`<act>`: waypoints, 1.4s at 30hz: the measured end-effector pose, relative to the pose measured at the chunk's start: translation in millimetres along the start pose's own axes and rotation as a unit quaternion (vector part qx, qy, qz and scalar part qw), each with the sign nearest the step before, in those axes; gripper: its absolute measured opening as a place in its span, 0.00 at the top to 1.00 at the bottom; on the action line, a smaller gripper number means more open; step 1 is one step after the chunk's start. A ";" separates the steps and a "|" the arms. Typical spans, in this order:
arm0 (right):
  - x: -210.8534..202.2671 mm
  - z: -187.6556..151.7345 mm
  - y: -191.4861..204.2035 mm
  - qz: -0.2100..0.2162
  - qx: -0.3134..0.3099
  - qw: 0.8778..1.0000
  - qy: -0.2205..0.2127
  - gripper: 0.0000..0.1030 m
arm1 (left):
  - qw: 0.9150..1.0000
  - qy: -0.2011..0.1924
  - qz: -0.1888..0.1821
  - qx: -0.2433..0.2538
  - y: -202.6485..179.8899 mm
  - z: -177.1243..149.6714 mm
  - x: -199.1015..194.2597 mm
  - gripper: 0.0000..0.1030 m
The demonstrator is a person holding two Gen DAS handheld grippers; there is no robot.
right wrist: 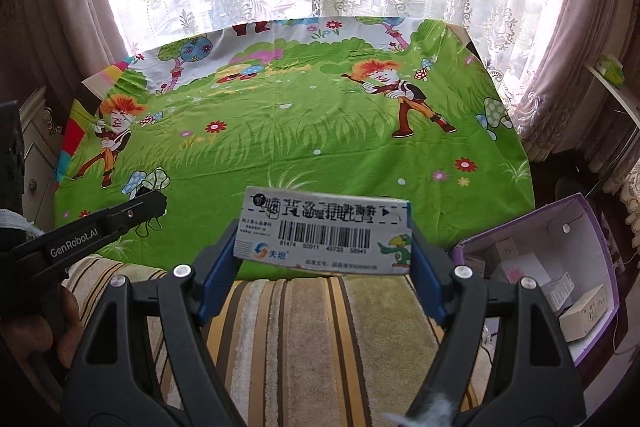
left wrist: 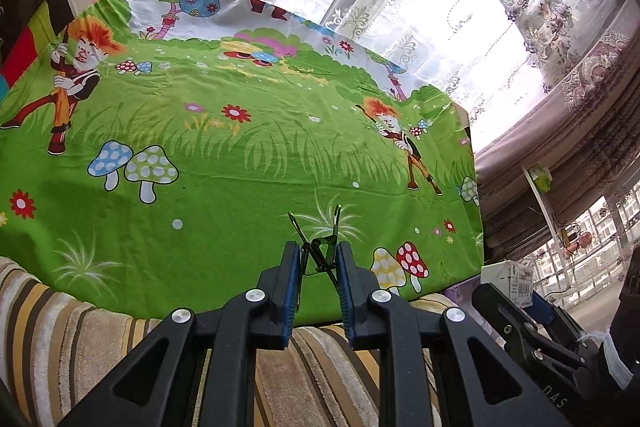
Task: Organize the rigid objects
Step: 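Carry the binder clip and small white box over the purple-rimmed box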
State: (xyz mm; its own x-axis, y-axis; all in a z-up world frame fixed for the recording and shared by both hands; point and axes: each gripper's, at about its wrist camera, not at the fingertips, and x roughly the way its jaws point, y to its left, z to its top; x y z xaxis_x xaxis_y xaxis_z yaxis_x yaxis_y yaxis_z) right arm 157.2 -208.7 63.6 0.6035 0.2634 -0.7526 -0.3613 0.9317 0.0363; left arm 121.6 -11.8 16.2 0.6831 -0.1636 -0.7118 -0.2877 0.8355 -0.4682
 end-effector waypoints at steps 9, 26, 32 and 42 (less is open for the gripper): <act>-23.2 -19.2 -30.0 -0.009 0.017 1.000 0.000 0.23 | 0.999 0.019 -0.029 0.028 -31.0 -15.4 -1.2 0.81; -37.5 -45.9 -78.5 -0.041 0.041 0.998 0.001 0.23 | 0.990 0.027 -0.015 0.138 -93.8 -43.1 0.3 0.81; -43.3 -54.5 -104.1 -0.057 0.050 0.997 0.002 0.23 | 0.981 0.032 -0.012 0.191 -127.6 -60.6 2.7 0.81; -58.6 -70.5 -154.0 -0.091 0.071 0.993 -0.003 0.23 | 0.964 0.047 -0.009 0.262 -179.4 -81.5 11.6 0.81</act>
State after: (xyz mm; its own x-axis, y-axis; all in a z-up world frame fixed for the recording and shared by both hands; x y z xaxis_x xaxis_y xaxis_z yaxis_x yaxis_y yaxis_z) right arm 127.4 -385.2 55.7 0.6533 0.0887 -0.7519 -0.1420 0.9898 -0.0066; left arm 126.5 -206.3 49.3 0.6137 -0.2071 -0.7619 0.1196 0.9782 -0.1696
